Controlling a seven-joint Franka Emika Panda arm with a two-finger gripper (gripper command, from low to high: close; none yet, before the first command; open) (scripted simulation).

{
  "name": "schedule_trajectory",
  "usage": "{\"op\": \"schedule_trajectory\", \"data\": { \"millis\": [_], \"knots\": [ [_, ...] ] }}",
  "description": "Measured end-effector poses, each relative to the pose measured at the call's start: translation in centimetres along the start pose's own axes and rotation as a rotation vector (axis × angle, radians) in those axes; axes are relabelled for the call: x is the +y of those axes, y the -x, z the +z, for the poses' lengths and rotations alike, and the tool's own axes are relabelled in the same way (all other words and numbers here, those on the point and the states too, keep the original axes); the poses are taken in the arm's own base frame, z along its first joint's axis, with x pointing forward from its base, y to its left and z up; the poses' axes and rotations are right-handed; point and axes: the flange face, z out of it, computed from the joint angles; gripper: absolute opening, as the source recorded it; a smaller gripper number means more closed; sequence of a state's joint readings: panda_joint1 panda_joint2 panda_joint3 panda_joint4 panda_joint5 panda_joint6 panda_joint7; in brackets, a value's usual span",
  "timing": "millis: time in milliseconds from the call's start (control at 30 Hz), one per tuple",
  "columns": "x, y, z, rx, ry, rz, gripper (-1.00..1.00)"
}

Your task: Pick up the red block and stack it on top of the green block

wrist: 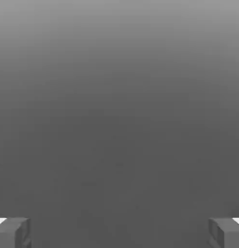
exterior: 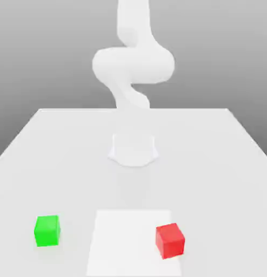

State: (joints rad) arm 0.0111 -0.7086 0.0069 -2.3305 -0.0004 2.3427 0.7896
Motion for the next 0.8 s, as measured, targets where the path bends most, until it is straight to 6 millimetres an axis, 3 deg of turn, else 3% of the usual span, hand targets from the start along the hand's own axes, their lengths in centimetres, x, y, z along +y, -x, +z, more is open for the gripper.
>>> {"op": "schedule_trajectory", "data": {
  "millis": [200, 433, 600, 733, 800],
  "knots": [
    [0.7, 3.7, 13.0, -0.151, 0.122, -0.066, 0.00],
    [4.3, 10.8, 25.7, -0.326, 0.256, -0.145, 0.00],
    [8.3, 17.4, 32.7, -0.454, 0.348, -0.206, 0.00],
    [12.4, 22.9, 36.9, -0.554, 0.419, -0.250, 0.00],
    [13.8, 24.4, 38.7, -0.571, 0.432, -0.255, 0.00]
  ]
}}
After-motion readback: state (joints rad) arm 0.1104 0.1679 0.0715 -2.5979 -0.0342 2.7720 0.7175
